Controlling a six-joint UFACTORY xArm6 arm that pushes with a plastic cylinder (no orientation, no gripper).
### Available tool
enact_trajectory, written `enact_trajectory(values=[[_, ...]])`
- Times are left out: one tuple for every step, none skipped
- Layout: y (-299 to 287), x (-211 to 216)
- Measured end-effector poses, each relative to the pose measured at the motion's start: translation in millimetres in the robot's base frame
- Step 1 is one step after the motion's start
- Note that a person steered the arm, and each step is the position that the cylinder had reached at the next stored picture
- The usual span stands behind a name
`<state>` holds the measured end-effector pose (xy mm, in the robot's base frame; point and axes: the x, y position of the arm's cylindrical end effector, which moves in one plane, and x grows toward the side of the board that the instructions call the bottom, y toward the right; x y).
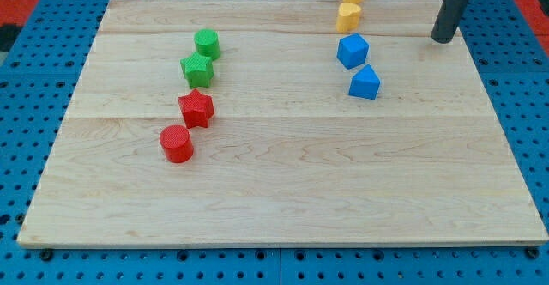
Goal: Adjust the blue blocks at the bottom of the yellow blocks
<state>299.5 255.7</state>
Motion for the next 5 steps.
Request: enact_trajectory(values=[[0.4, 47.4], [-36.9, 48.6], [-64.1, 68.7], [-66.5, 86.9], [-87.2, 80.1]])
